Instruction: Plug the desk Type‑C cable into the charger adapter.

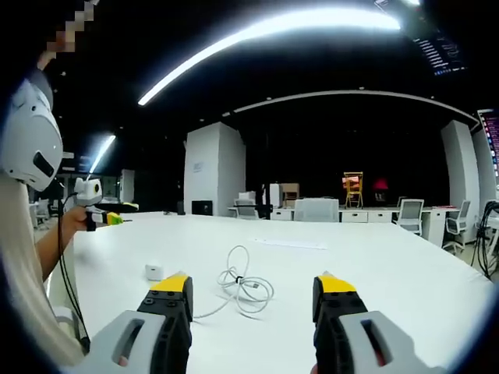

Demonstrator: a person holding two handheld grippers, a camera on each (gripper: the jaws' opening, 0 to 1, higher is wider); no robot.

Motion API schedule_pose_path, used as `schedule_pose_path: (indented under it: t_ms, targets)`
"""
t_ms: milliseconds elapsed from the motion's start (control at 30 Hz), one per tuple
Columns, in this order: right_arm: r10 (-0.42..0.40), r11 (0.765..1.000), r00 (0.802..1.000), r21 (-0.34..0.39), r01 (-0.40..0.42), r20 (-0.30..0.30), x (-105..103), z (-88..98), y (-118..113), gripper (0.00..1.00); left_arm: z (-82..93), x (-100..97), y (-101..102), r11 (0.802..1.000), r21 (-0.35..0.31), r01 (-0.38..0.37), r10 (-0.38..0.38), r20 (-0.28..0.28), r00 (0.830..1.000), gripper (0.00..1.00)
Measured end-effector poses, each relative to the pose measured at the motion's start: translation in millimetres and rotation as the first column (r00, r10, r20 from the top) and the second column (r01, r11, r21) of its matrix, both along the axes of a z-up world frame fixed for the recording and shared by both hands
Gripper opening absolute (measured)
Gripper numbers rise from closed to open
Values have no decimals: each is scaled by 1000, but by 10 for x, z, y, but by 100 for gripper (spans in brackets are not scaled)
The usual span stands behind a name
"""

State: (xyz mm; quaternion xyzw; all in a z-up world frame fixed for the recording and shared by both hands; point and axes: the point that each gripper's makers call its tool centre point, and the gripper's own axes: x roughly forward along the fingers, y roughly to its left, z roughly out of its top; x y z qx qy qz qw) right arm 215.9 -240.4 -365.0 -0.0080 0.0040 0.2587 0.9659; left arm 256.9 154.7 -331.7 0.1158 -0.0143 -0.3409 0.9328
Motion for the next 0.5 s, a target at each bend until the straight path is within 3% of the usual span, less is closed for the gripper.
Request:
schedule_pose_path:
  t_ms: [233,400,500]
  targets:
    - [7,1000,1000,-5,-7,4,-33,6,20,63,8,1,-72,998,37,50,-50,-6,999,60]
    - [13,1000,1000,-9,-13,4,-43,7,43,63,-38,52,-127,992,100,76,-74,-21,997,61]
    - [15,1000,1000,-11,-15,2,-47,4,54,63,-38,108,-89,991,116,65,-63,-15,998,60]
